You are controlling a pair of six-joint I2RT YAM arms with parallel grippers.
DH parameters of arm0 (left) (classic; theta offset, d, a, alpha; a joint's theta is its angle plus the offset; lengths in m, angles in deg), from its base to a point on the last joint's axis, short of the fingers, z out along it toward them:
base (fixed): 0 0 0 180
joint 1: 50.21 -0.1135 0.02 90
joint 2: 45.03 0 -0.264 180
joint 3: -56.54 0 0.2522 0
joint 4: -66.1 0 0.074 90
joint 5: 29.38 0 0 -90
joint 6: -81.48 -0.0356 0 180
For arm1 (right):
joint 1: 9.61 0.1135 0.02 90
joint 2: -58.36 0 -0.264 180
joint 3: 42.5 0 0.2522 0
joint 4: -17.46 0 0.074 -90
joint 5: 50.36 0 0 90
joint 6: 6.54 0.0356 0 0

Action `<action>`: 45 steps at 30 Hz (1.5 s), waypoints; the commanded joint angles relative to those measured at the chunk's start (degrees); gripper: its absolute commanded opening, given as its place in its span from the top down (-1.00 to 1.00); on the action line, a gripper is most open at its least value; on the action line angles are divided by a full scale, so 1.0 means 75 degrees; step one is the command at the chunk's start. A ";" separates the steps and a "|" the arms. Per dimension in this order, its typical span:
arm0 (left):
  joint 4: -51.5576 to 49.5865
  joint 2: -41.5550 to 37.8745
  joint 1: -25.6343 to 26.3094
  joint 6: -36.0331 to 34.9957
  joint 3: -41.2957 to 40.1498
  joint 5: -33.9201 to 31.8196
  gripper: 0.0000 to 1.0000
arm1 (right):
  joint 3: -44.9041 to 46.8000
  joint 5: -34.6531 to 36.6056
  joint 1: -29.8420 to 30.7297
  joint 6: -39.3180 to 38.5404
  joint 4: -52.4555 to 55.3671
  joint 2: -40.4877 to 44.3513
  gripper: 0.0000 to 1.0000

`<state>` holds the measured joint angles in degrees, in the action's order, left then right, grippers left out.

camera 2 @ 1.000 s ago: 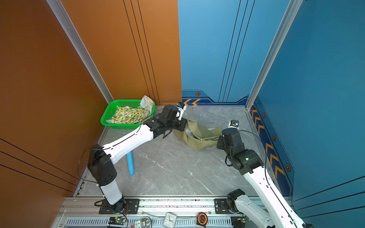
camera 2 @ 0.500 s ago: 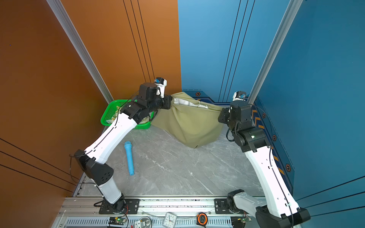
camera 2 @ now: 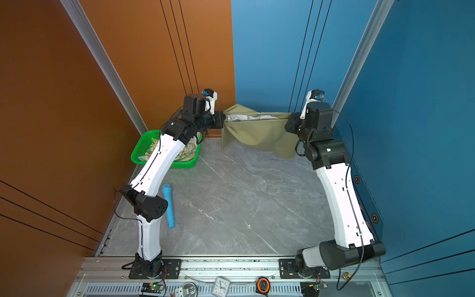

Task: Fold and stack skirts
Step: Flatten out the skirt at the center of the table, then fold the skirt at the center of the table.

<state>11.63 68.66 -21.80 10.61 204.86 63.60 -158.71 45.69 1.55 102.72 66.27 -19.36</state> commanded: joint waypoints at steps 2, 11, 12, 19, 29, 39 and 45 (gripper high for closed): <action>0.0926 -0.1734 0.0368 0.0232 -0.3695 -0.0680 0.41 | 0.2591 0.0391 0.0303 -0.0031 0.0098 0.1674 1.00; 0.2115 -0.3744 0.1543 0.2089 -0.9430 -0.1552 -0.96 | 0.6186 0.0427 0.0587 0.1220 0.1587 0.4329 -0.64; 0.2111 -0.3825 0.1694 0.2218 -0.9653 -0.1638 -0.96 | 0.6311 0.0377 0.0598 0.1353 0.1735 0.4389 -0.64; 0.1626 -0.3580 0.2009 0.2347 -0.9747 -0.1986 -0.96 | 0.7047 -0.0188 0.0604 0.1973 0.1891 0.3833 -0.58; 0.1487 -0.2483 0.1835 0.2091 -0.9144 -0.1920 -0.97 | 0.7930 -0.0535 0.0136 0.2328 0.1163 0.2641 -0.49; 0.1525 -0.1443 0.1575 0.1777 -0.8609 -0.1426 -0.84 | 0.7958 -0.2007 -0.1533 0.2694 -0.1001 0.0704 -0.34; 0.1700 -0.1089 0.1361 0.1607 -0.8260 -0.1460 -0.85 | 0.6444 -0.2250 -0.2021 0.2455 -0.1643 -0.1037 -0.34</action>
<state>24.35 58.94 -10.22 24.32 140.32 51.93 -104.16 31.55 -12.27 121.46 59.36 -22.18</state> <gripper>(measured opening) 0.923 0.665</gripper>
